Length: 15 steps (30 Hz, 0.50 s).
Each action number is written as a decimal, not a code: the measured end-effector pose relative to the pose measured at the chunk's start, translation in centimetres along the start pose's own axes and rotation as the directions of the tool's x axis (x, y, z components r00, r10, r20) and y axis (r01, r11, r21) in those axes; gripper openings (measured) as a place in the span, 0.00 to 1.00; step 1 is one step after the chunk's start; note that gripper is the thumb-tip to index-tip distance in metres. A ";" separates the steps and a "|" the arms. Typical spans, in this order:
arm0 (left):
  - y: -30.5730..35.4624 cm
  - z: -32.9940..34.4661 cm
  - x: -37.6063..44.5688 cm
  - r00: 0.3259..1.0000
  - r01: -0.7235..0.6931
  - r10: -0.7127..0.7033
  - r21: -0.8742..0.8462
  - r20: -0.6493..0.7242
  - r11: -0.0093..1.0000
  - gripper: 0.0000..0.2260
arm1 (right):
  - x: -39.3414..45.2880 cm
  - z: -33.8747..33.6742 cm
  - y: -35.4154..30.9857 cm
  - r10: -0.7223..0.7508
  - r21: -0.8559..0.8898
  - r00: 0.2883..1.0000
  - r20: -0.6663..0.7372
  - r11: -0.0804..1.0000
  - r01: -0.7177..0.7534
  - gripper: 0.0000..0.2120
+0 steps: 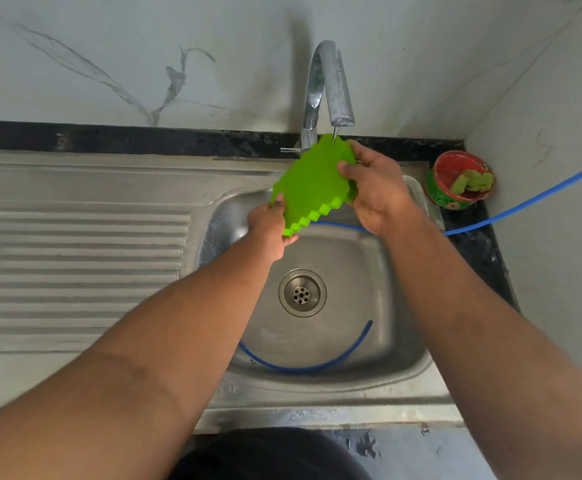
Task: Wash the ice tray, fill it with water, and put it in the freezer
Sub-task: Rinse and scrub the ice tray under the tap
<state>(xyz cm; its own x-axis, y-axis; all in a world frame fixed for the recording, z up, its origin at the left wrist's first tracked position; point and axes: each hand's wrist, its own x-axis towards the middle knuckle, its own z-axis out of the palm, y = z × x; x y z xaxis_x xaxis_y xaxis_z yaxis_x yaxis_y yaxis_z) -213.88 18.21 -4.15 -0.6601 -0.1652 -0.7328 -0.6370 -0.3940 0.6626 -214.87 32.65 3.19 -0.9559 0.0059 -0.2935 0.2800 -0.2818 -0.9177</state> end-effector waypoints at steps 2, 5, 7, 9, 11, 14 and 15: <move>-0.1 0.3 -0.1 0.999 0.048 -0.048 -0.064 0.003 0.997 0.16 | 0.4 1.3 -0.8 -0.036 -0.089 0.999 0.038 0.995 0.040 0.16; 0.0 -0.4 0.0 0.998 0.032 -0.037 -0.106 -0.047 0.994 0.16 | 1.4 2.3 -1.5 -0.034 -0.167 0.998 0.047 0.985 0.042 0.14; 0.5 -1.3 0.4 0.995 0.053 -0.058 -0.075 -0.076 0.996 0.20 | 1.8 2.6 -1.6 -0.024 -0.146 0.998 0.053 0.989 0.032 0.12; 1.4 -2.0 0.6 0.996 0.078 -0.083 -0.101 -0.045 0.992 0.24 | 2.0 2.9 -1.4 -0.041 -0.089 0.998 0.043 0.995 0.045 0.11; 2.7 -2.3 0.1 0.996 0.074 -0.066 -0.155 0.055 0.985 0.24 | 1.7 3.1 -0.9 -0.093 -0.021 0.995 0.031 0.995 0.094 0.09; 4.2 -1.6 -0.7 0.980 0.078 -0.040 -0.188 0.194 0.979 0.27 | 0.2 2.3 0.1 -0.179 0.046 0.982 0.061 0.983 0.176 0.08; 4.5 -1.2 -0.9 0.974 0.084 -0.039 -0.197 0.224 0.977 0.28 | -0.5 1.6 0.5 -0.195 0.050 0.979 0.059 0.980 0.192 0.09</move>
<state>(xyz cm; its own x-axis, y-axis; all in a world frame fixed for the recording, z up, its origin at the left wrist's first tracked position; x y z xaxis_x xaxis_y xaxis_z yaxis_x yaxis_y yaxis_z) -215.74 15.50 -0.69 -0.7073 0.0571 -0.7046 -0.5993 -0.5770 0.5548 -214.36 31.02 3.30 -0.9957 0.0036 -0.0926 0.0865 -0.3230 -0.9424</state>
